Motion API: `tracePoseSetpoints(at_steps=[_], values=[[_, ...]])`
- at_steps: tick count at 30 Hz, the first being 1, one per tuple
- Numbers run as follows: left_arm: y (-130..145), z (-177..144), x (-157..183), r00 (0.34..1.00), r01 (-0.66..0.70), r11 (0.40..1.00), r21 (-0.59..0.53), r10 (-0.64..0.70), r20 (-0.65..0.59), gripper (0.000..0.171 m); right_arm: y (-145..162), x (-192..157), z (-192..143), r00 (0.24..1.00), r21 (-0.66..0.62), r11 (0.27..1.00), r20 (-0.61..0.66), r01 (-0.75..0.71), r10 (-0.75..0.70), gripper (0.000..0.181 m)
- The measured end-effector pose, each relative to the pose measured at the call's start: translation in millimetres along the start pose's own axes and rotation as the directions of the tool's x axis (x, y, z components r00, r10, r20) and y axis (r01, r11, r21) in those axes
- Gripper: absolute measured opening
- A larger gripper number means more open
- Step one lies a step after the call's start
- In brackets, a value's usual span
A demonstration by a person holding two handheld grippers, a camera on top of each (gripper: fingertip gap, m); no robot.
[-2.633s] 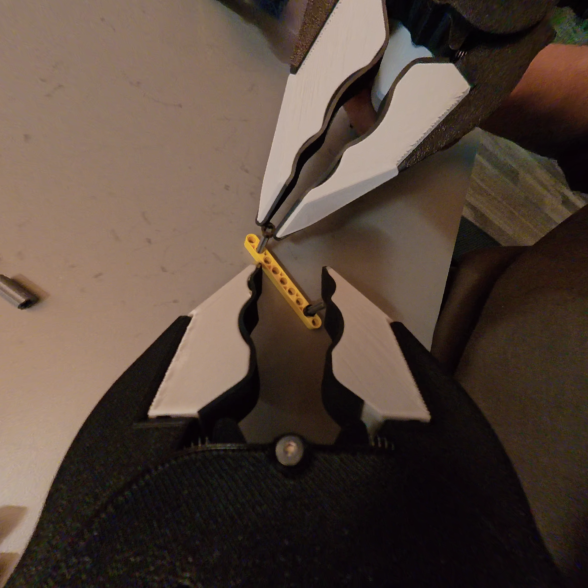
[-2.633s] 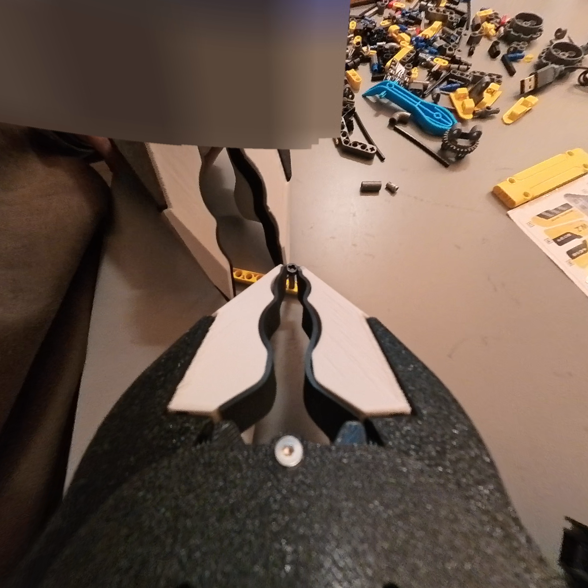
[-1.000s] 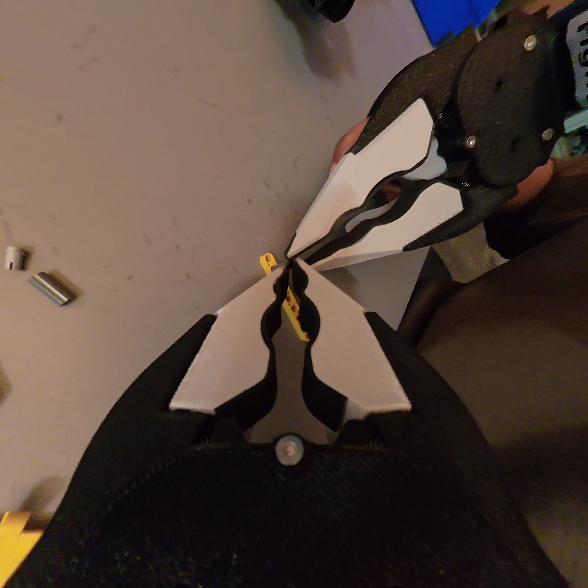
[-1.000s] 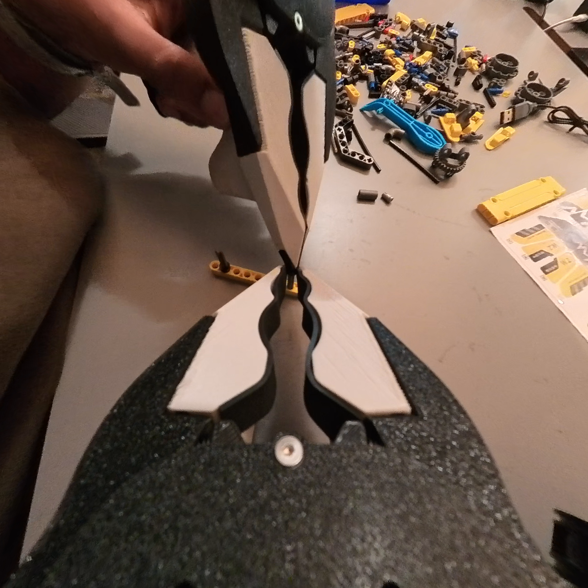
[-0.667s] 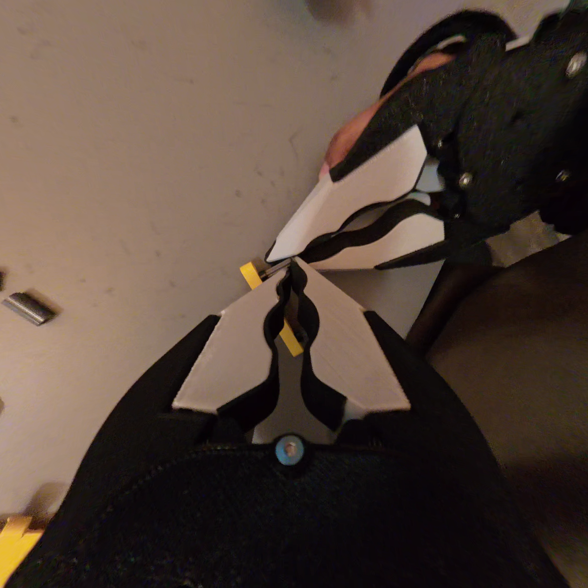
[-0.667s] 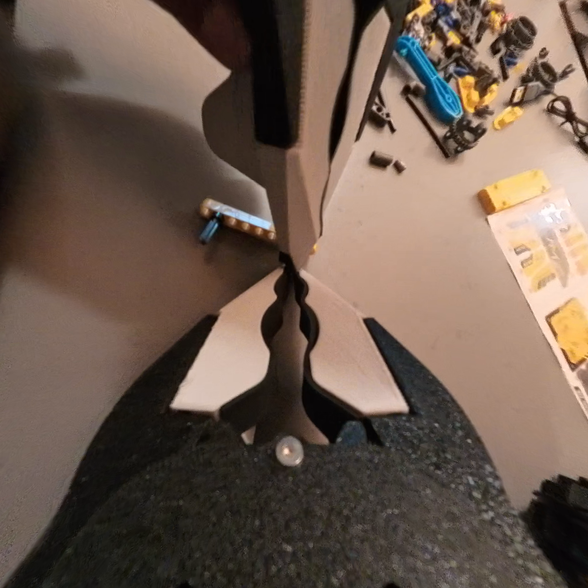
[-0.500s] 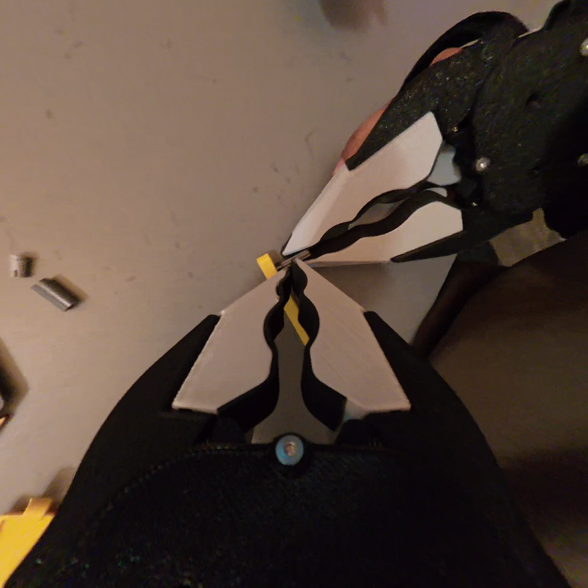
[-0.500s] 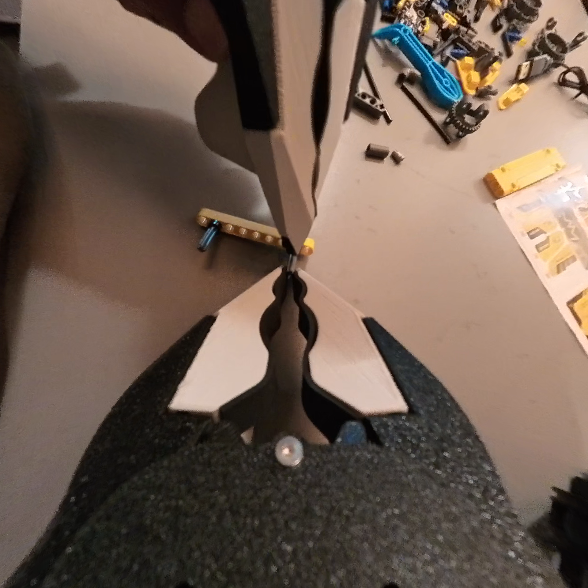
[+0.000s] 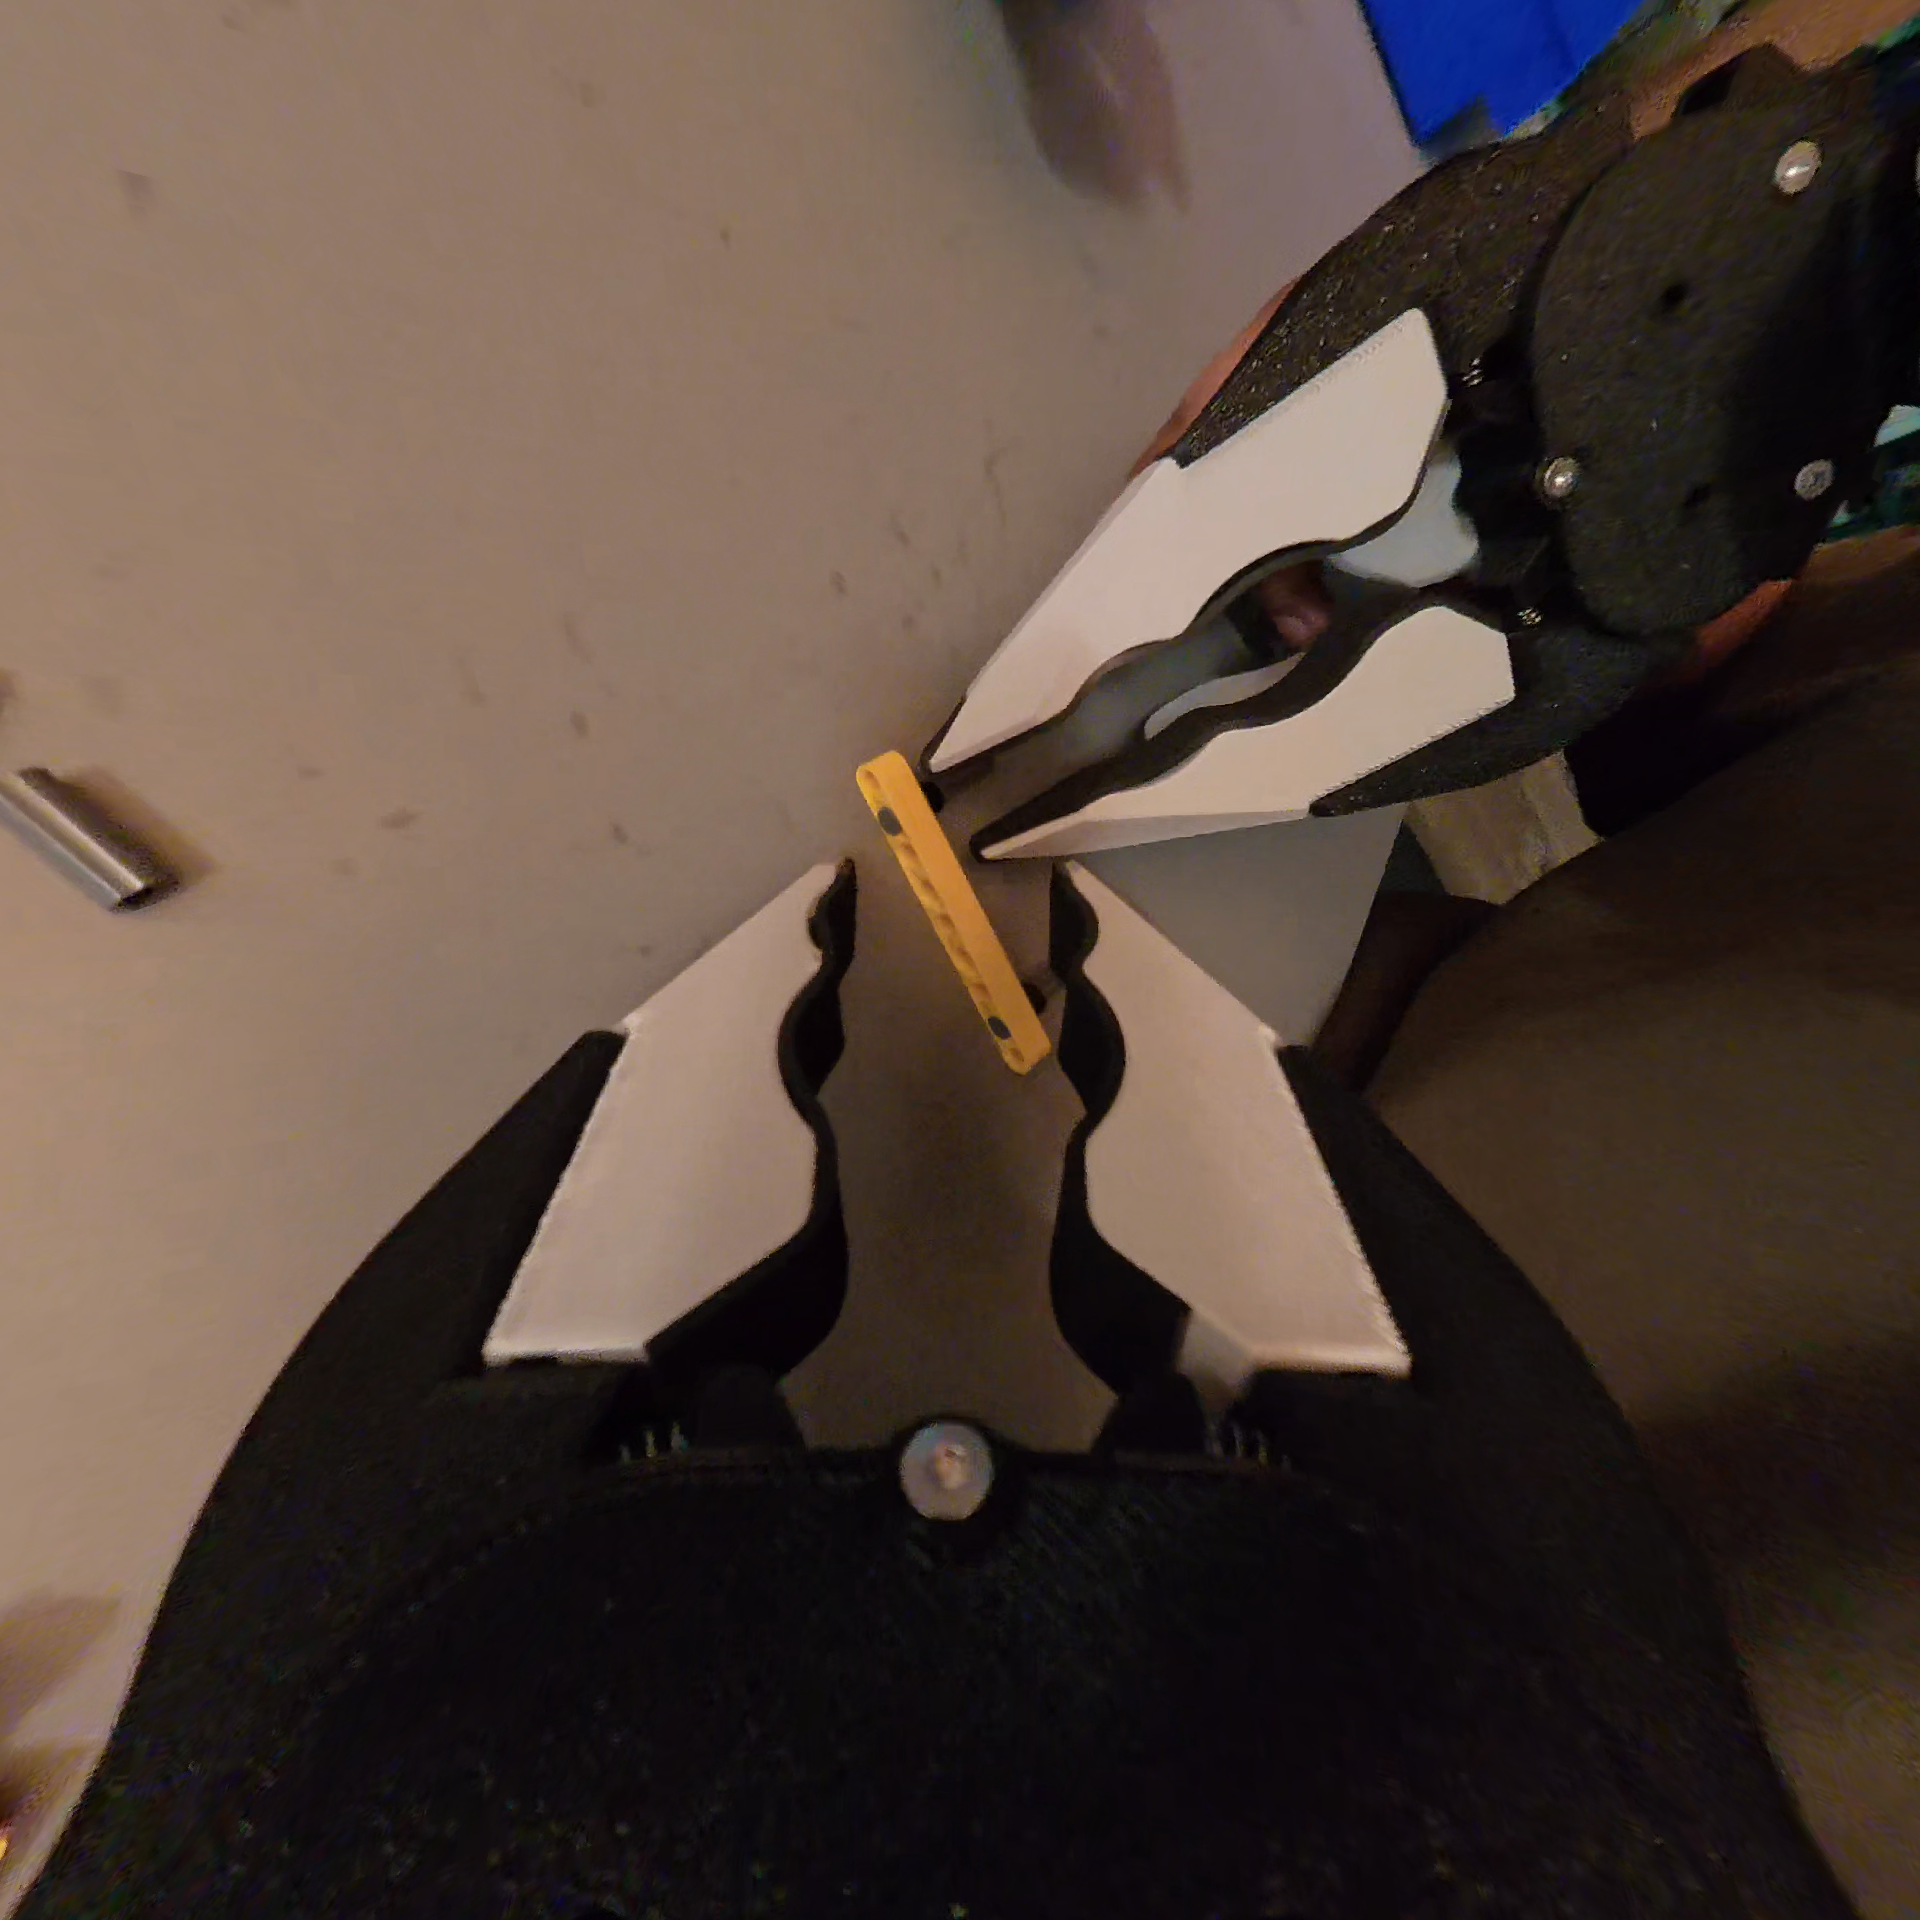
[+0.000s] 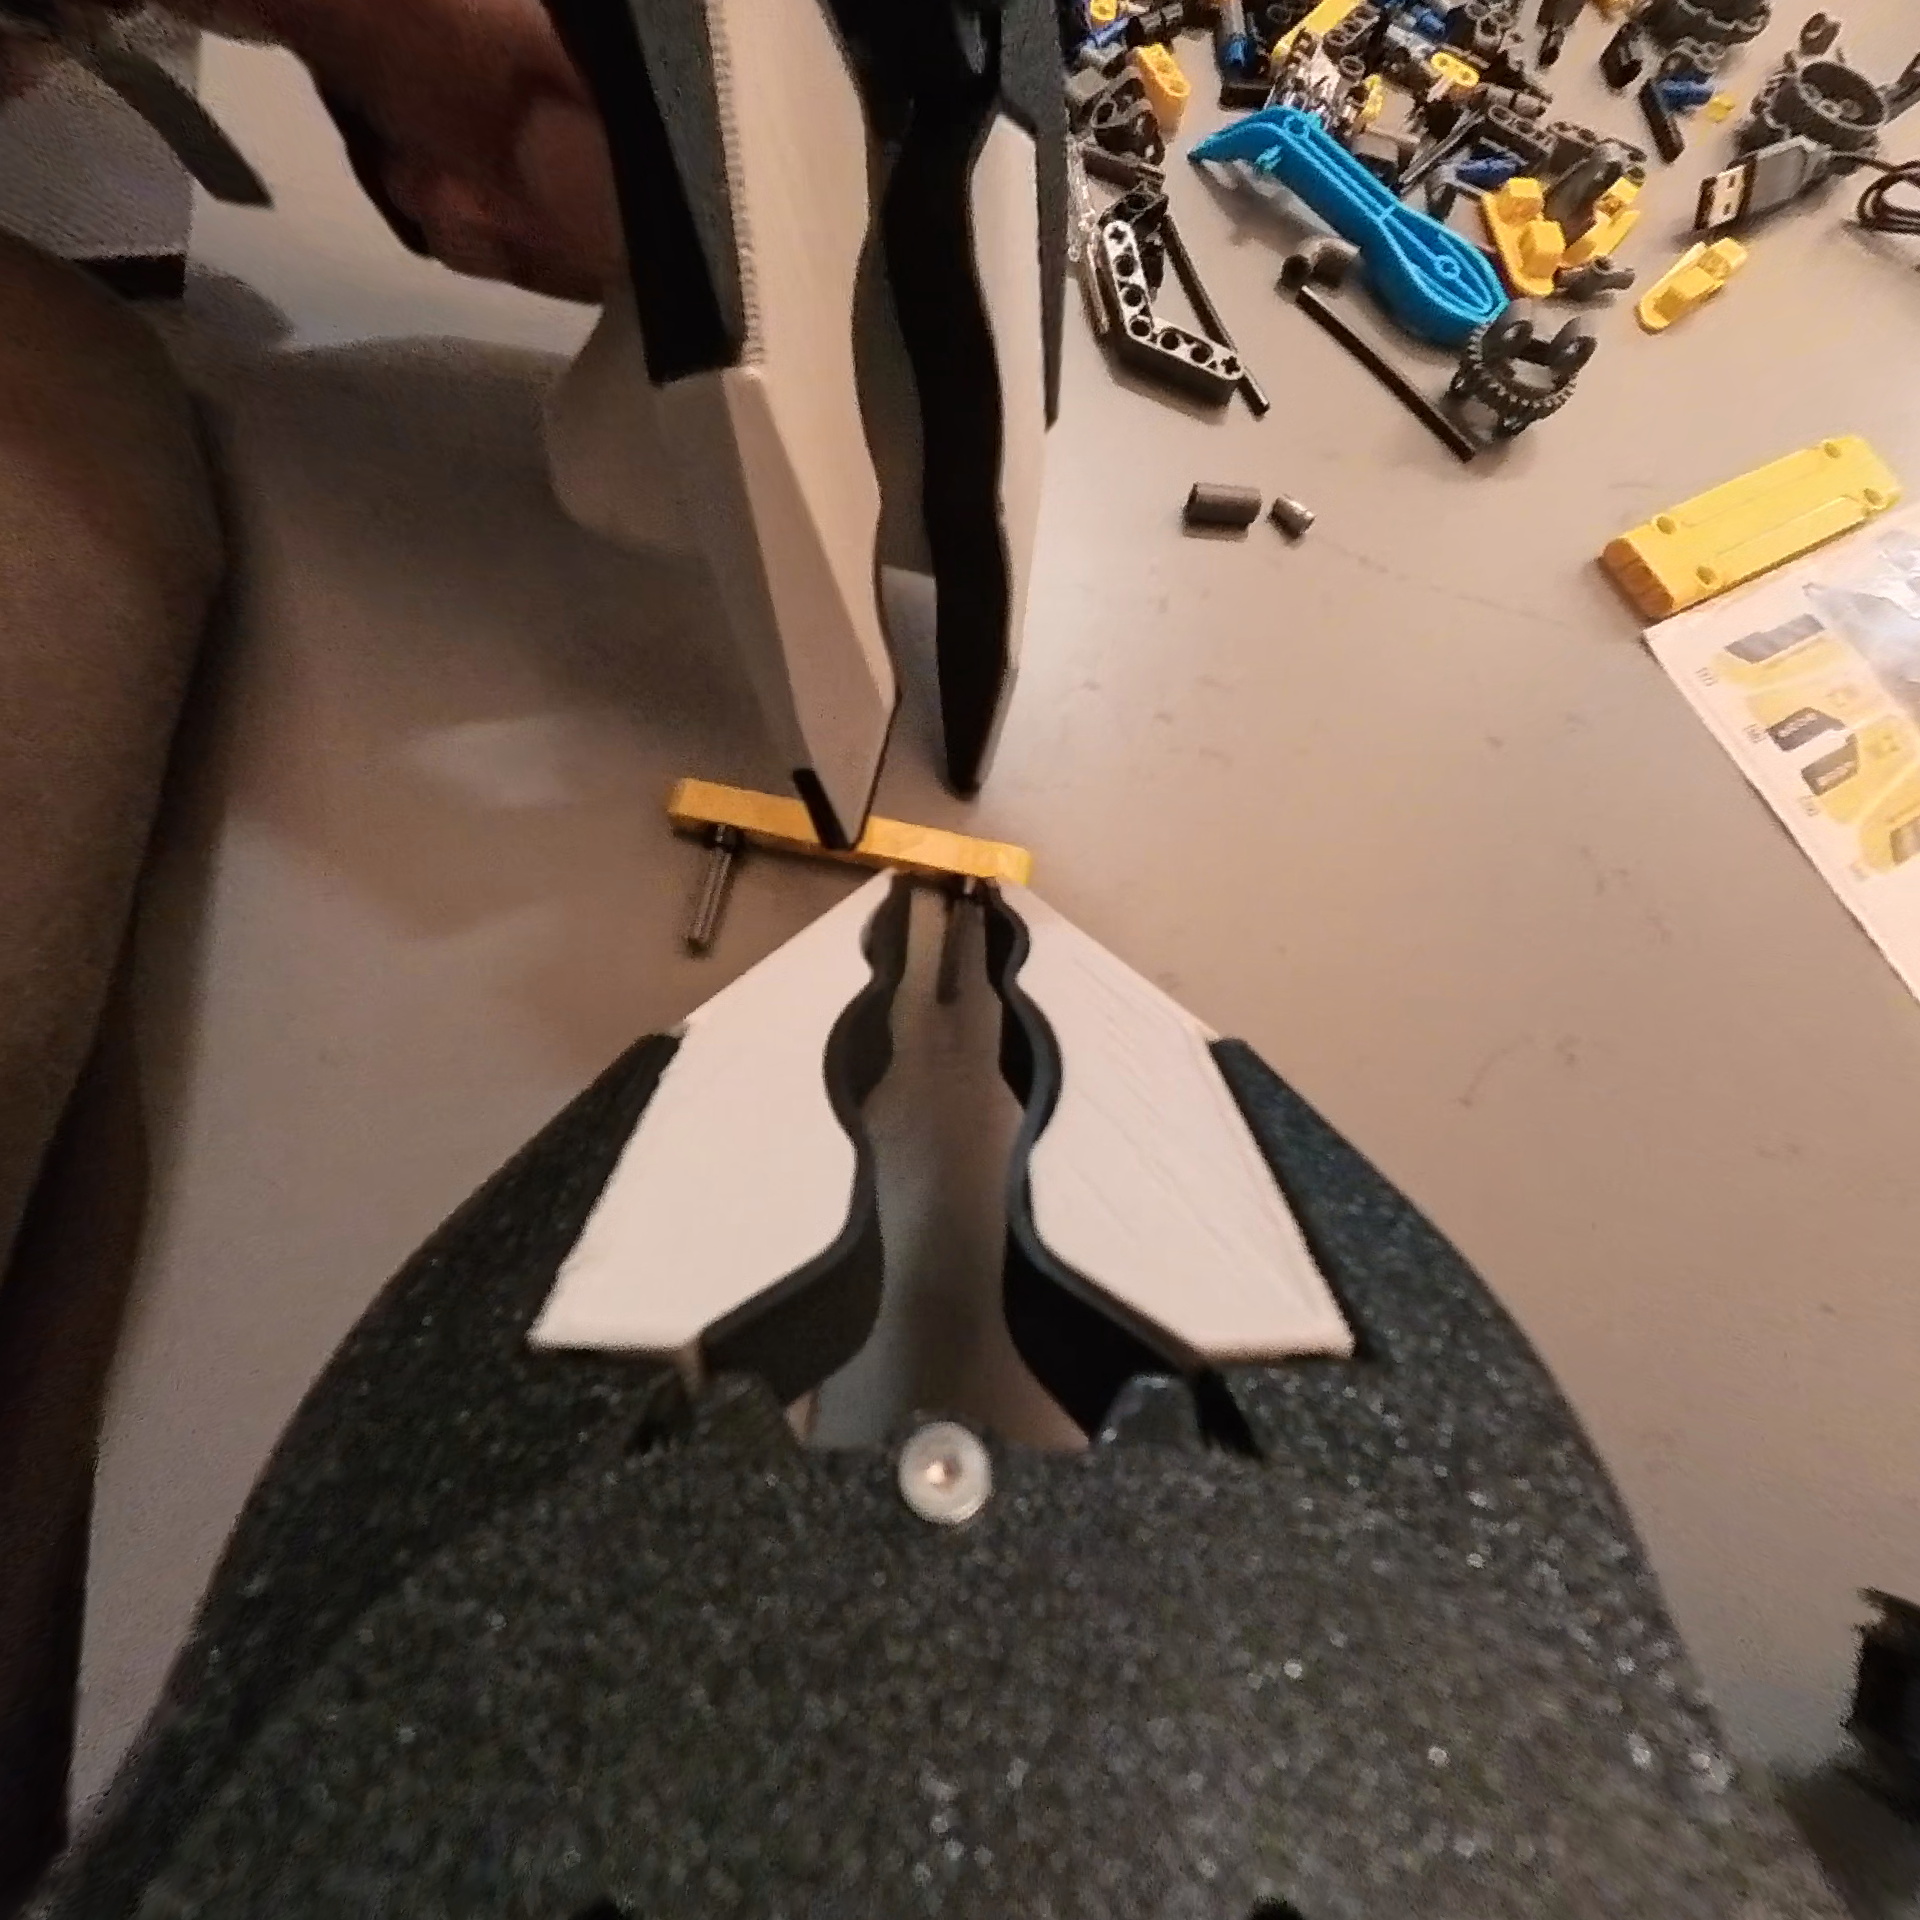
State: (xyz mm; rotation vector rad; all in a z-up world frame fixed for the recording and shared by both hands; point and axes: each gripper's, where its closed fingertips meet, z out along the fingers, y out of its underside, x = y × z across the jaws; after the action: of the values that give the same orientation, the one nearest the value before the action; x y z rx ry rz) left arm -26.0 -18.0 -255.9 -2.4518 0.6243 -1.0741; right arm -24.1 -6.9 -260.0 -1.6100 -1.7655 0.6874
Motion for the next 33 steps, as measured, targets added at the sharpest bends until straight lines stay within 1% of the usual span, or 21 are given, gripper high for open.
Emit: tracePoseSetpoints(at_steps=[6, 11, 14, 20, 22, 24, 26, 27, 29, 33], values=[[-0.6, 2.4, -1.9, 0.999, -0.027, 1.0, 0.007, 0.027, 0.029, 0.033, 6.7, 3.9, -3.0, 1.0, -0.02, 0.999, -0.016, -0.025, 0.025, 0.014], [-0.6, 4.7, -0.9, 0.997, -0.053, 0.998, 0.014, 0.053, 0.053, 0.031, 8.3, 1.6, -0.5, 1.0, -0.037, 0.999, -0.011, -0.019, 0.019, 0.005], [-0.1, 8.2, 2.9, 0.996, -0.072, 0.997, 0.012, 0.071, 0.046, 0.029, 7.2, 0.1, 2.7, 1.0, -0.046, 0.999, -0.004, -0.021, 0.02, 0.004], [-0.5, 9.5, 0.6, 0.991, -0.102, 0.994, 0.025, 0.099, 0.09, 0.022, 6.4, 0.3, 4.0, 0.998, -0.048, 0.997, 0.02, -0.06, 0.061, 0.004], [-0.4, 10.1, -0.5, 0.983, -0.135, 0.991, 0.022, 0.132, 0.128, 0.02, 6.1, 0.5, 4.2, 0.997, -0.05, 0.996, 0.024, -0.071, 0.072, 0.004], [0.5, 11.0, -0.4, 0.961, -0.211, 0.978, -0.004, 0.208, 0.181, 0.022, 5.5, 0.5, 4.5, 0.996, -0.052, 0.996, 0.026, -0.079, 0.08, 0.003], [0.5, 11.2, -4.9, 0.924, -0.286, 0.957, -0.037, 0.286, 0.255, 0.014, 5.0, 0.6, 4.9, 0.997, -0.055, 0.996, 0.021, -0.074, 0.075, 0.003], [-0.5, 11.2, -6.0, 0.914, -0.303, 0.952, -0.041, 0.303, 0.269, 0.012, 4.9, 0.7, 5.1, 0.997, -0.06, 0.996, 0.017, -0.068, 0.069, 0.003], [-1.1, 10.9, -5.7, 0.934, -0.271, 0.962, -0.03, 0.271, 0.235, 0.012, 5.0, 0.8, 5.1, 0.998, -0.067, 0.996, 0.009, -0.063, 0.064, 0.003], [-2.1, 9.4, -5.9, 0.974, -0.191, 0.981, 0.037, 0.185, 0.134, 0.01, 5.1, 0.8, 5.2, 0.997, -0.052, 0.995, 0.005, -0.079, 0.08, 0.003]])
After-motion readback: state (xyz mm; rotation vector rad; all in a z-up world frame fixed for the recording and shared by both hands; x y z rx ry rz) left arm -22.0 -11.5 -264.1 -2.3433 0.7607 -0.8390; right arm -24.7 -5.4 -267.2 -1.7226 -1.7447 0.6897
